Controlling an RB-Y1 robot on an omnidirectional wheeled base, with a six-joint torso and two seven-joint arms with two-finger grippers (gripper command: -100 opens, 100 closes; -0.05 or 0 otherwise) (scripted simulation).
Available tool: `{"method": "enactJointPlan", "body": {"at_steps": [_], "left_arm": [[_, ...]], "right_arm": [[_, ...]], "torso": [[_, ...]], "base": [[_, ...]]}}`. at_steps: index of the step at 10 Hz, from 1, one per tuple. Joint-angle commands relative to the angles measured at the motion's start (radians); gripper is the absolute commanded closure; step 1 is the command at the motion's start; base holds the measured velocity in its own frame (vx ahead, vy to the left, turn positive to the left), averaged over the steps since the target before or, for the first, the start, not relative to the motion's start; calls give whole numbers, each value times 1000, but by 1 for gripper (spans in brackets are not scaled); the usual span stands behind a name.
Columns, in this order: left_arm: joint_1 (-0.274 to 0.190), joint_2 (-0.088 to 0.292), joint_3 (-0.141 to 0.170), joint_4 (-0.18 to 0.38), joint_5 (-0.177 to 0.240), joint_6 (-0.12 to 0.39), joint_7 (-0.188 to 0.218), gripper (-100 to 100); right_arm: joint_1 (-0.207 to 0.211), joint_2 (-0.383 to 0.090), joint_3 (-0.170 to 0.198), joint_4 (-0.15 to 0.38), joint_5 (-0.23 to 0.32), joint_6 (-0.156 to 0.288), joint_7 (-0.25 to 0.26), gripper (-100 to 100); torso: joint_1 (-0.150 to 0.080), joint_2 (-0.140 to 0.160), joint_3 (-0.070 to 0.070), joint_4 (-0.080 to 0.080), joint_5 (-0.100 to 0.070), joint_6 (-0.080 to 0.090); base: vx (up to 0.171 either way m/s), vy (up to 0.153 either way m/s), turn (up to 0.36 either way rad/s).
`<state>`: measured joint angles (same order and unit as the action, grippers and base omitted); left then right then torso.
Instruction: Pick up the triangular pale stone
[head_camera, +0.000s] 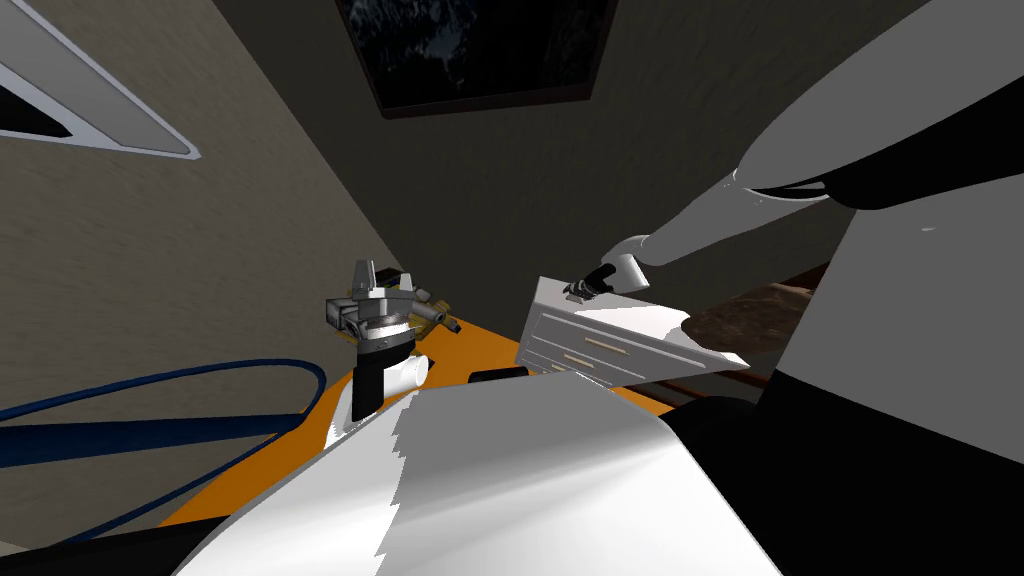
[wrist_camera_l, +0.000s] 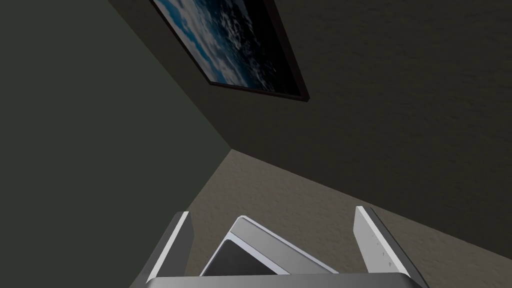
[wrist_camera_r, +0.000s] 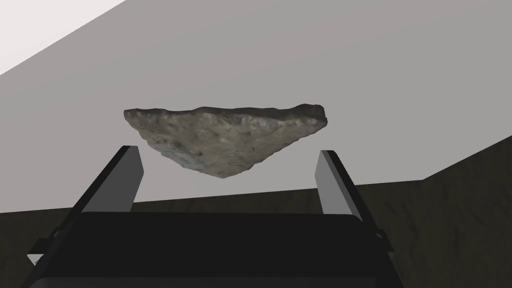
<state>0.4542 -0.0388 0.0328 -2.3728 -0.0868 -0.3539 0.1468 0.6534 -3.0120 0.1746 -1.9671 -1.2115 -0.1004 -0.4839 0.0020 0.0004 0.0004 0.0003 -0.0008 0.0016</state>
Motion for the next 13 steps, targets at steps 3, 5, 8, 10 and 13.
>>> {"method": "enactJointPlan", "body": {"at_steps": [3, 5, 8, 10, 13], "left_arm": [[0, 0, 0, 0, 0, 0, 0, 0], [0, 0, 0, 0, 0, 0, 0, 0], [0, 0, 0, 0, 0, 0, 0, 0], [0, 0, 0, 0, 0, 0, 0, 0], [0, 0, 0, 0, 0, 0, 0, 0]], "right_arm": [[13, 26, -2, 11, 8, 10, 9, 100], [12, 26, -2, 12, 8, 10, 9, 100], [12, 26, -2, 12, 8, 10, 9, 0], [-29, -36, 2, -28, -13, -11, -10, 100], [-67, -90, 8, -62, -31, -30, -25, 100]], "torso": [[-1, 0, 0, 0, 0, 0], [-1, 0, 0, 0, 0, 0], [-1, 0, 0, 0, -1, 0], [-2, -1, 0, 0, 0, 1], [-3, 0, 0, 0, -1, 0]], "base": [[-6, 12, 19], [0, 0, 0], [0, 0, 0], [13, -28, -101], [8, -32, -57]]}}
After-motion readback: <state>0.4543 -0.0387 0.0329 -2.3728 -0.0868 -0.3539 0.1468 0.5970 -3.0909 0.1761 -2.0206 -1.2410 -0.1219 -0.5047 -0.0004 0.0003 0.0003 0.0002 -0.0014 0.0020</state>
